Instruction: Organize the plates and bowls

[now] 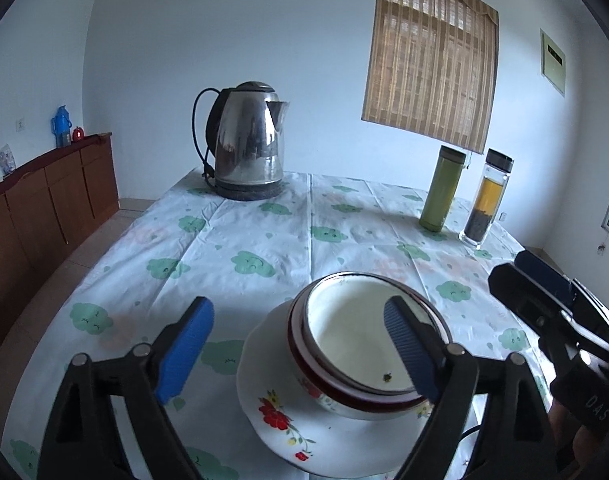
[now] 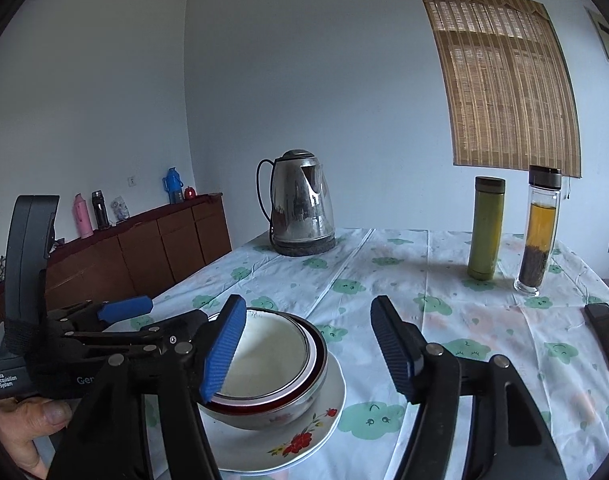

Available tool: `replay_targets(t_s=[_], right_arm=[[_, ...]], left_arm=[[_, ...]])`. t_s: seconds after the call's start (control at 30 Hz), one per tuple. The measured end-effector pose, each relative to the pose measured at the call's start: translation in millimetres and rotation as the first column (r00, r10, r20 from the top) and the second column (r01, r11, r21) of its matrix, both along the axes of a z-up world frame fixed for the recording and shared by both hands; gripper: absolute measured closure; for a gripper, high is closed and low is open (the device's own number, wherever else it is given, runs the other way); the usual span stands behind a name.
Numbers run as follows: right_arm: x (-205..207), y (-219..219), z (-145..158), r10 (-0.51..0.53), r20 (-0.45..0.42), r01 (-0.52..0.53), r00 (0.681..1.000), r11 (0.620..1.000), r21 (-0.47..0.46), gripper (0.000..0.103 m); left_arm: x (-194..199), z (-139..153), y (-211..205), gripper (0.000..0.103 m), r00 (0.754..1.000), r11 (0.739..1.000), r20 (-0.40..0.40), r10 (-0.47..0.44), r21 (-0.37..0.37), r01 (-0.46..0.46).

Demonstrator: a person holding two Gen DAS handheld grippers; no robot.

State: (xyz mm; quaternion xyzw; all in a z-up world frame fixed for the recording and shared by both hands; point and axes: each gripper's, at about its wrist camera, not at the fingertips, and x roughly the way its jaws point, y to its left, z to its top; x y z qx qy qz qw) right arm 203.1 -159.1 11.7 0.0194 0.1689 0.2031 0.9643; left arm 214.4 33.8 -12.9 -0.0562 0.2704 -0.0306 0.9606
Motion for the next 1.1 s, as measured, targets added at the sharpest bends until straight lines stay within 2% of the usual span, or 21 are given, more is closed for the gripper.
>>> replay_targets(t_s=[0.07,0.33,0.47,0.7,1.1], right_arm=[[0.5,-1.0,0.3,-0.005,0.000,0.005,1.000,1.000,0.001,0.033],[-2.4,-3.0,2.3,-0.021,0.012,0.021,1.000,1.000,0.010,0.033],[-4.2,-4.9,3.8,-0.029,0.022,0.028,0.999,0.999,0.018,0.033],[-4.3,-5.5,4.3,-0.029,0.021,0.029,0.999,0.999,0.015,0.032],[-4.9,-6.9,5.6,-0.035,0.026,0.035,0.999,0.999,0.019,0.032]], left_arm=[[-0.1,0.7,-0.1,0.006,1.000,1.000,0.004,0.001,0.001,-0.001],[0.2,1.0,-2.9,0.005,1.000,1.000,-0.004,-0.004,0.005,0.004],[-2.4,2.8,-5.7,0.001,1.000,1.000,0.014,-0.005,0.021,0.005],[-0.9,2.0,-7.7,0.001,1.000,0.999,0.016,-0.001,0.046,0.000],[-1.8,2.6,-6.9,0.000,1.000,0.999,0.024,-0.001,0.043,0.000]])
